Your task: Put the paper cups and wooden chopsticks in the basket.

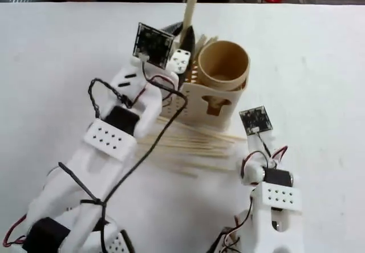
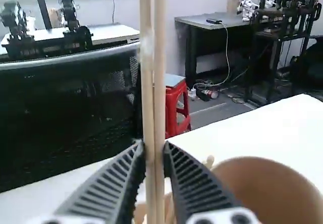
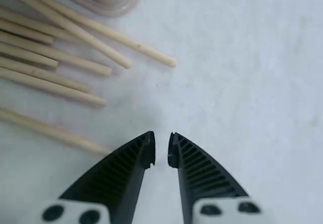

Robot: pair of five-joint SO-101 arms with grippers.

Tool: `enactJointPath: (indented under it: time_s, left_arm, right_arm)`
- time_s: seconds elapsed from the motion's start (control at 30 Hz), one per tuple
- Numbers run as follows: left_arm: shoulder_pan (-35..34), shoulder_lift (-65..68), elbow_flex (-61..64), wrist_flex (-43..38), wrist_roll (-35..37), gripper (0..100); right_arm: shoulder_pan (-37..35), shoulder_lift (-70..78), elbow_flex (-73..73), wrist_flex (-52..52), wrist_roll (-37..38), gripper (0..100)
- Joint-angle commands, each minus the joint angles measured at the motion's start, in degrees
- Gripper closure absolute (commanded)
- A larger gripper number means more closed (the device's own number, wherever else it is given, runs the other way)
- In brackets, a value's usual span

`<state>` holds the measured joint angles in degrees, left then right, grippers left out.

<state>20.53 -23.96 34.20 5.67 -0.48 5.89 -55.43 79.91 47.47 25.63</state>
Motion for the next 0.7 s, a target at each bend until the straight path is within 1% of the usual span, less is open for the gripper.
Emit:
enactJointPath:
  time_s: [0.0, 0.13, 0.2, 0.3, 0.37, 0.57, 0.67]
  left_arm:
    - [-1.4, -0.4, -4.1, 1.3, 1.6, 98]
    - [-3.2, -0.4, -7.1, 6.9, 1.7, 97]
    - [-4.4, -0.4, -9.1, 10.8, 1.9, 94]
    - [-5.9, -0.4, -12.6, 17.6, 5.6, 90]
    - [-6.7, -0.4, -14.8, 20.9, 6.4, 90]
    - [-7.4, -0.4, -17.4, 24.6, 6.5, 90]
    - [-11.4, -0.4, -19.5, 27.6, 6.6, 90]
  right_arm:
    - [-0.6, -0.9, -0.3, -0.7, -0.1, 93.6]
    - [-0.6, -0.9, -0.3, -0.7, -0.1, 93.6]
    - [-0.6, -0.9, -0.3, -0.7, -0.1, 93.6]
    - [-0.6, -0.9, -0.3, -0.7, -0.1, 93.6]
    - [-0.6, -0.9, -0.3, -0.8, -0.1, 93.6]
    - [-0.6, -0.9, -0.3, -0.8, -0.1, 93.6]
    - [-0.5, -0.9, -0.3, -0.8, -0.1, 93.6]
